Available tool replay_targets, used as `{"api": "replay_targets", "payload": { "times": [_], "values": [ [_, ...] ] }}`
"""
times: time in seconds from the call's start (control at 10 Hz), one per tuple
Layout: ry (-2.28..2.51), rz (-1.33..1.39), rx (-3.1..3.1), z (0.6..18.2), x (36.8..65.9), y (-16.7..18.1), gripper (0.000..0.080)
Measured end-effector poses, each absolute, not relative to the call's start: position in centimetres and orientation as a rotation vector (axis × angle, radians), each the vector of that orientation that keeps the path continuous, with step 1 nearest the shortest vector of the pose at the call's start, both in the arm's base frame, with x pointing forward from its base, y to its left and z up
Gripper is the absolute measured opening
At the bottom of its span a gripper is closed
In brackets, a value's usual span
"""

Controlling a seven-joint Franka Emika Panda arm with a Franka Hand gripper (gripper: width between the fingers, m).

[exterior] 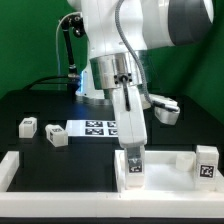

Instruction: Assemble square table

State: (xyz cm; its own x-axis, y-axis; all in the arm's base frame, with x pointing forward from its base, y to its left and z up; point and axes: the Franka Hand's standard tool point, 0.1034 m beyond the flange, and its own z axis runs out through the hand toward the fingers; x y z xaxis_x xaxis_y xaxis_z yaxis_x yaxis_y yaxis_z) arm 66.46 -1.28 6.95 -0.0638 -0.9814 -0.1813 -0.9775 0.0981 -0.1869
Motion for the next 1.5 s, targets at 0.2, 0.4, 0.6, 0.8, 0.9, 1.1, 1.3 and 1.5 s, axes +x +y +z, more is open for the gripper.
{"api": "replay_targets", "payload": {
  "times": [0.2, 0.4, 0.6, 0.8, 0.9, 1.1, 1.3, 1.5],
  "values": [
    [2.073, -0.034, -2.003, 6.8, 66.45, -1.27, 0.0292],
    [1.624, -0.093, -2.435, 6.53, 66.38, -0.85, 0.0502],
    [1.438, -0.121, -2.556, 6.46, 66.32, -1.03, 0.0642],
    [1.167, -0.157, -2.724, 6.58, 66.35, -1.17, 0.0648],
    [0.826, -0.214, -2.892, 7.05, 66.67, -0.98, 0.0648],
    [0.369, -0.257, -3.013, 7.2, 66.94, -0.83, 0.0649],
    [0.48, -0.249, -2.993, 7.11, 66.9, -0.89, 0.064],
    [0.602, -0.242, -2.963, 7.08, 66.89, -0.91, 0.0306]
  ]
}}
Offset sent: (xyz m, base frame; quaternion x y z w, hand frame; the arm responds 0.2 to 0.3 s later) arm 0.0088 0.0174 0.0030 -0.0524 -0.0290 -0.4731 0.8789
